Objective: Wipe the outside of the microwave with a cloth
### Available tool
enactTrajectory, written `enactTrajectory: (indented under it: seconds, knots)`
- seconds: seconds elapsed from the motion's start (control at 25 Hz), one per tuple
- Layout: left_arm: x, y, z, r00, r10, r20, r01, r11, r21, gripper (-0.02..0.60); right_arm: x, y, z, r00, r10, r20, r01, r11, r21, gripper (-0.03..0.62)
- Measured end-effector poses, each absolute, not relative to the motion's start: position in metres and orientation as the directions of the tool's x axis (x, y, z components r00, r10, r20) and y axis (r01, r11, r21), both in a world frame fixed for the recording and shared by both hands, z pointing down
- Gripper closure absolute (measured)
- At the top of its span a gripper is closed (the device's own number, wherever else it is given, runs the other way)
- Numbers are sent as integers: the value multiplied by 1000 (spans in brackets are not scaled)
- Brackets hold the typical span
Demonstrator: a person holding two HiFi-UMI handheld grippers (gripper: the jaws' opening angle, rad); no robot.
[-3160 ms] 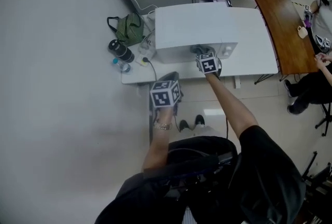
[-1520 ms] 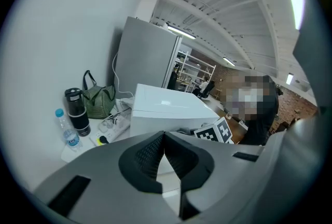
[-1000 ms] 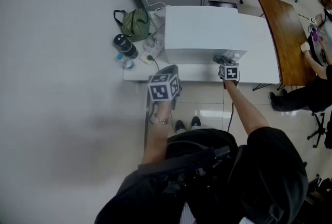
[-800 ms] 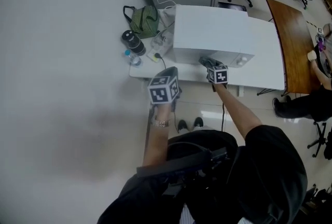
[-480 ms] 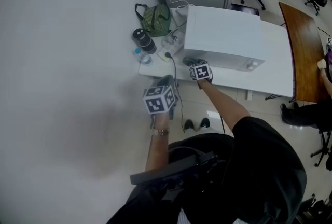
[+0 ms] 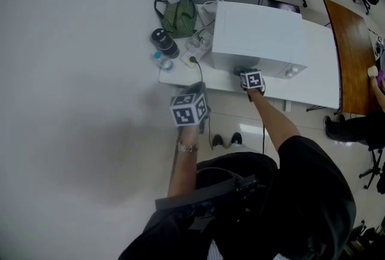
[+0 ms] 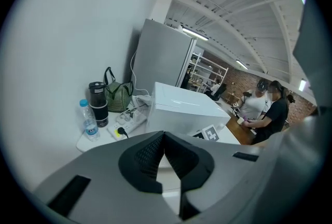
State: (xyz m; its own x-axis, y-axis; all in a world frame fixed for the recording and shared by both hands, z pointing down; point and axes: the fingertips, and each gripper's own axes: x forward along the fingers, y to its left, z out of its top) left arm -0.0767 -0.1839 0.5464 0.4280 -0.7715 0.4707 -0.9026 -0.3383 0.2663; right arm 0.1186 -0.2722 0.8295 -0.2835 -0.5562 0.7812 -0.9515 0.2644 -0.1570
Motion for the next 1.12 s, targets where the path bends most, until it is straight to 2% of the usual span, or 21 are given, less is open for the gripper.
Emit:
enactTrajectory:
  seconds: [0.28, 0.4, 0.48, 0.68, 0.88, 1.0, 1.12]
  knots:
    - [-15, -186, 545, 559, -692, 457, -829, -484, 280, 580, 276, -235, 821, -46, -593, 804, -992, -67, -106, 557]
    - [-1, -187, 537, 603, -667, 437, -796, -539, 276, 580, 304, -225, 805, 29, -608, 794, -995, -97, -37, 557]
    - [-1, -188, 530, 621, -661, 421, -782, -560, 274, 580, 294, -217, 789, 32, -620, 784, -999, -51, 1, 557]
    - [-24, -207, 520, 624, -679, 387, -781, -559, 279, 580, 200, -228, 685, -161, -761, 628, -984, 169, -47, 557]
    - [-18, -222, 519, 651, -656, 382, -759, -579, 299, 580, 153, -299, 551, -178, -869, 462, -971, 230, 59, 557]
    - [-16, -233, 522, 648, -655, 388, -761, -573, 304, 580, 124, -369, 541, -297, -765, 572, -940, 341, -31, 557]
    - [-22, -250, 521, 625, -671, 399, -780, -558, 284, 580, 104, -437, 547, -326, -677, 660, -931, 353, -98, 557]
